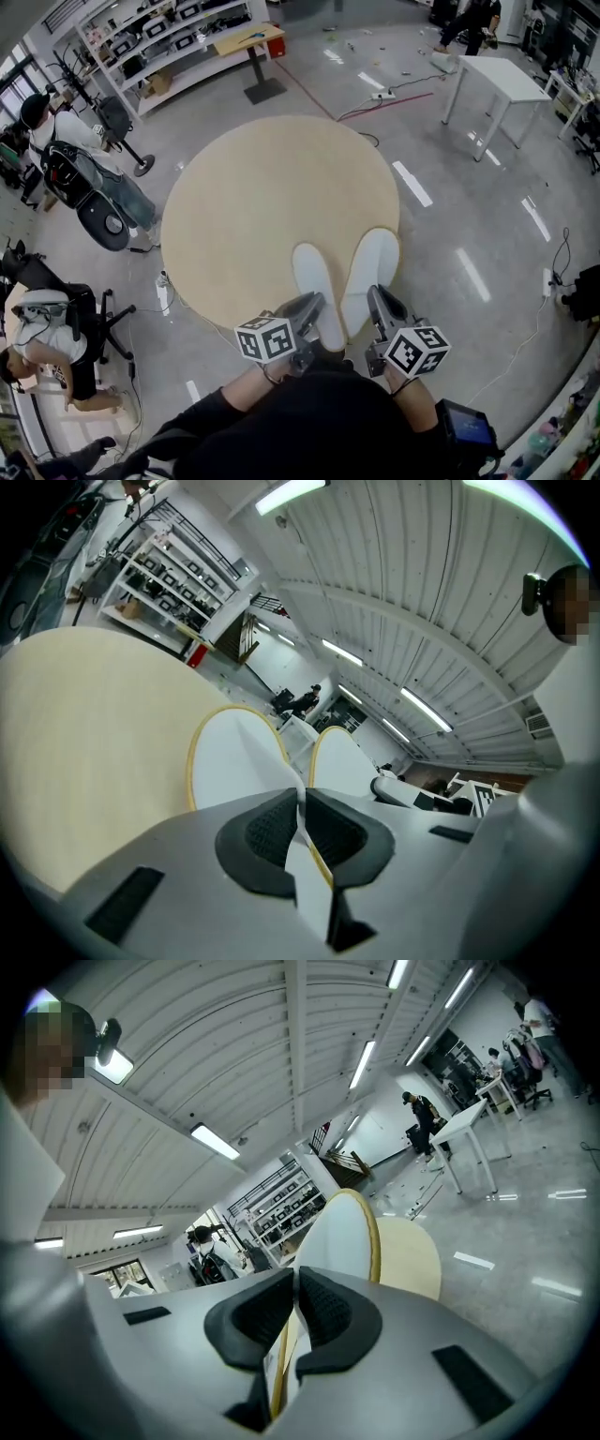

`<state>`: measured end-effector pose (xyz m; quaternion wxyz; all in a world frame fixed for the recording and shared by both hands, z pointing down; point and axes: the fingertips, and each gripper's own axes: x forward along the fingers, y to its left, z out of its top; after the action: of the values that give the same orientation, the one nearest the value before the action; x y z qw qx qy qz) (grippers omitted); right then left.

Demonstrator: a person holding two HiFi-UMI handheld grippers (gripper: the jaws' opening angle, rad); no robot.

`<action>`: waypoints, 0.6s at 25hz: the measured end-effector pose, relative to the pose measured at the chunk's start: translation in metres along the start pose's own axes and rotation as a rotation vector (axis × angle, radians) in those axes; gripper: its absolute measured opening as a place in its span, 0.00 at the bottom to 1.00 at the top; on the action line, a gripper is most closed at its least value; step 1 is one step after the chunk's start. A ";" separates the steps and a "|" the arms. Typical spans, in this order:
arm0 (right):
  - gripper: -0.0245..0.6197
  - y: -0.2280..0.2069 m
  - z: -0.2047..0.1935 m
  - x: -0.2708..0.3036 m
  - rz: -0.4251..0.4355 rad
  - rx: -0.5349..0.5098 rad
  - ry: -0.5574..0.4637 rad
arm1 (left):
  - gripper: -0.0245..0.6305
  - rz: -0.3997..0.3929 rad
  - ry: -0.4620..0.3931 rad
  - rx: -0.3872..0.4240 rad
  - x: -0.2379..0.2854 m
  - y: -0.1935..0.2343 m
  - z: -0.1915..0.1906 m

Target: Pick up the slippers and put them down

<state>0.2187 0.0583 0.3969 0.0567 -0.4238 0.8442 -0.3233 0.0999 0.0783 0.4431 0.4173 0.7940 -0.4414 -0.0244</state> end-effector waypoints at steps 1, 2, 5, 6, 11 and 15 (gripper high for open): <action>0.09 -0.008 0.001 -0.004 -0.010 0.005 -0.001 | 0.09 -0.008 0.011 0.003 0.008 -0.005 -0.002; 0.09 -0.016 0.003 -0.006 -0.019 0.009 -0.002 | 0.09 -0.015 0.021 0.004 0.018 -0.008 -0.003; 0.09 -0.041 0.008 -0.011 -0.062 0.015 -0.007 | 0.09 -0.037 0.054 0.009 0.048 -0.013 -0.008; 0.09 -0.050 0.011 -0.012 -0.080 0.014 -0.008 | 0.09 -0.048 0.067 0.012 0.059 -0.015 -0.010; 0.09 -0.113 0.044 -0.020 -0.163 -0.016 -0.012 | 0.09 -0.107 0.118 0.015 0.133 -0.036 -0.017; 0.09 -0.161 0.072 -0.014 -0.203 -0.019 0.000 | 0.09 -0.122 0.131 -0.007 0.193 -0.041 -0.009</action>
<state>0.3638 -0.0367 0.4338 0.0194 -0.5075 0.8000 -0.3194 0.2489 -0.0442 0.4839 0.4456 0.8179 -0.3639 0.0005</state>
